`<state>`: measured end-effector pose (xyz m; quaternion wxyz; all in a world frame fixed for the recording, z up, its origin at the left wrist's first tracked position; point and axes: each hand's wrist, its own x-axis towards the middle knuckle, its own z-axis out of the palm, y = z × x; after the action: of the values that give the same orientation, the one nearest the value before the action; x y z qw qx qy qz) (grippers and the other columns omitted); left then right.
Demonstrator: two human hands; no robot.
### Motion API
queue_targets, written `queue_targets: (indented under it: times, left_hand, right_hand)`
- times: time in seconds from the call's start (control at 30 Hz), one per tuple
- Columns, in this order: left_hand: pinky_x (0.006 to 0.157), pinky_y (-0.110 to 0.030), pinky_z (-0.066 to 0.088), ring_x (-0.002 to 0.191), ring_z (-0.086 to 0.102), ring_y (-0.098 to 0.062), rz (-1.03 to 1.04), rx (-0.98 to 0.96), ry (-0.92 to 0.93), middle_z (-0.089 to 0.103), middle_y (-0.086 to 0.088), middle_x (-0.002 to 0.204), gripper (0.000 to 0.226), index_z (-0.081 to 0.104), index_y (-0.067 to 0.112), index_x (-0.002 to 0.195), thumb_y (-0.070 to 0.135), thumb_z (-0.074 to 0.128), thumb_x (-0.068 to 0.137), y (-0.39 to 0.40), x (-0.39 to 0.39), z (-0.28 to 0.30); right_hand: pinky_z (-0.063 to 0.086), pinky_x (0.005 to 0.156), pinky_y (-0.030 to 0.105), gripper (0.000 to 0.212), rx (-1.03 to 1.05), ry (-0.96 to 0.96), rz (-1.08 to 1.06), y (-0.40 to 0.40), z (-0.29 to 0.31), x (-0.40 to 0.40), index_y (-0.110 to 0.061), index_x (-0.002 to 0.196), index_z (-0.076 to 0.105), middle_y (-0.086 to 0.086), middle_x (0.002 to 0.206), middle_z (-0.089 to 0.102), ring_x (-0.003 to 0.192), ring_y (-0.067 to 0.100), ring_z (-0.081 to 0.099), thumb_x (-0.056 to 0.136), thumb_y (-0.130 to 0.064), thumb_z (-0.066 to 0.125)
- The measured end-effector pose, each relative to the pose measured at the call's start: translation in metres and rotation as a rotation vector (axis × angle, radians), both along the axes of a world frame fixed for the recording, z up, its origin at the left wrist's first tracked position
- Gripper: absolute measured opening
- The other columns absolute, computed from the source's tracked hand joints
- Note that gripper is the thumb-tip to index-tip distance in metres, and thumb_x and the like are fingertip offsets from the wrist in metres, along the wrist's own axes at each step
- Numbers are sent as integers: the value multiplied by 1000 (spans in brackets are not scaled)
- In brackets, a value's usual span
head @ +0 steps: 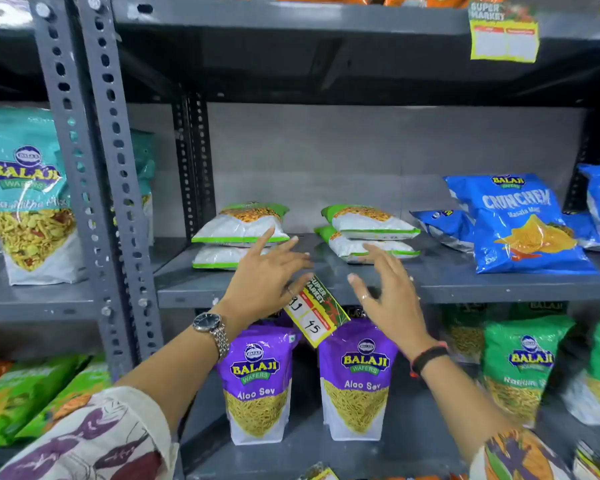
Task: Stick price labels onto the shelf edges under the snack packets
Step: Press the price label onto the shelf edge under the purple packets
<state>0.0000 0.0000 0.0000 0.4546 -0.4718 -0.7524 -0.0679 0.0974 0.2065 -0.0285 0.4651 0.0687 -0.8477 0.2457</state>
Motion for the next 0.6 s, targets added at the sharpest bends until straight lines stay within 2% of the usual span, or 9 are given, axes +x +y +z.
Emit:
queue_targets:
  times: [0.1,0.2,0.3,0.37,0.4,0.5,0.6]
  left_hand:
    - [112,-44,19,119,58,-18,3,25,25,74,4,105,33,71,22,94,41,45,92,2,-2,-5]
    - [110,-45,24,118,59,-17,-24,83,-8,74,6,103,30,71,23,88,45,49,91,6,0,-8]
    - [109,-45,27,116,61,-15,-14,123,-38,75,7,100,31,71,22,87,46,52,90,9,1,-10]
    - [109,-43,25,115,60,-13,17,124,-78,75,6,100,31,71,22,90,46,50,91,12,3,-11]
    - [109,-42,25,116,60,-12,31,126,-103,75,6,100,32,71,22,91,46,49,91,13,5,-11]
    - [105,-38,30,106,65,-14,59,182,-180,76,4,92,34,68,22,90,46,44,92,10,6,-15]
    - [94,-32,40,72,66,-27,87,345,-294,72,0,71,31,64,22,87,45,44,94,6,14,-19]
  right_hand:
    - [35,109,45,23,-34,-40,13,1,-24,4,-16,99,61,-3,130,55,124,12,44,85,-33,68]
    - [25,110,31,22,-37,-56,-3,-2,-35,4,-14,88,61,-11,129,49,129,10,38,81,-31,73]
    - [13,113,27,21,59,-116,-31,1,-37,-1,-14,79,66,-2,138,49,135,14,29,80,-33,74]
    - [3,117,24,18,149,-186,-47,2,-41,-4,-17,73,69,5,140,51,135,23,36,80,-33,74]
    - [2,117,25,16,162,-203,-41,3,-40,-5,-17,72,69,6,138,53,133,26,40,81,-30,73]
    - [12,115,32,15,215,-179,-51,4,-34,-2,-14,77,63,8,130,59,124,27,49,88,-24,63]
    - [27,107,36,16,177,-164,-46,1,-22,5,-9,89,53,6,118,67,110,26,57,98,-22,49]
